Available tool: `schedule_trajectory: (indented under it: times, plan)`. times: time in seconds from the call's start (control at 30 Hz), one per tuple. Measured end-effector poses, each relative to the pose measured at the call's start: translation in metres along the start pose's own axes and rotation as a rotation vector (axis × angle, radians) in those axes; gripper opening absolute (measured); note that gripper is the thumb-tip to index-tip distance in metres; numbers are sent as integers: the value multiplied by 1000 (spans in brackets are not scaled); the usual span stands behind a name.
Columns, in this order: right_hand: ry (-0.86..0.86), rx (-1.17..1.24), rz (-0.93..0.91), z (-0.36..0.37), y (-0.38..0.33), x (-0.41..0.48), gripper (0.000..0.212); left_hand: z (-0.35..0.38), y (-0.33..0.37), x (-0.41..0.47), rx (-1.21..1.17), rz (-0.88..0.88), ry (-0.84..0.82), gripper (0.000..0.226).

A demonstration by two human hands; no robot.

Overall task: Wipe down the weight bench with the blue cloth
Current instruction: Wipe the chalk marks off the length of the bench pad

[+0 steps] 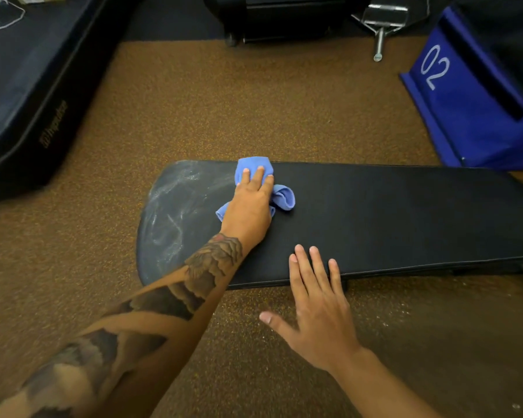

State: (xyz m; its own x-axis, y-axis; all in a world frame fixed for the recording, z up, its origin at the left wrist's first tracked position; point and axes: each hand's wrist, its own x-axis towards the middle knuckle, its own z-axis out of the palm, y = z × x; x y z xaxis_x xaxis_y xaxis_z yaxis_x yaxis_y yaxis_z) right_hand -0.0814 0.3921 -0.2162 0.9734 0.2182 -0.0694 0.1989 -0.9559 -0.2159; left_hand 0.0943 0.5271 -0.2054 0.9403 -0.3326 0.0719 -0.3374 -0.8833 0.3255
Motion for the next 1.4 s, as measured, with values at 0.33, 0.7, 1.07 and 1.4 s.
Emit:
schedule_trajectory:
  times: [0.33,0.7,1.07,1.4]
  plan:
    - [-19,32,15,-2,0,1,96,2,11,-52,-150,234,-15,55]
    - [51,34,7,6,1,2,94,-1,-4,52,-24,143,-42,57]
    - [29,33,-1,2,3,0,93,-2,-10,-9,-76,43,38,69]
    - [42,27,18,9,1,3,93,0,-3,48,44,230,-57,62]
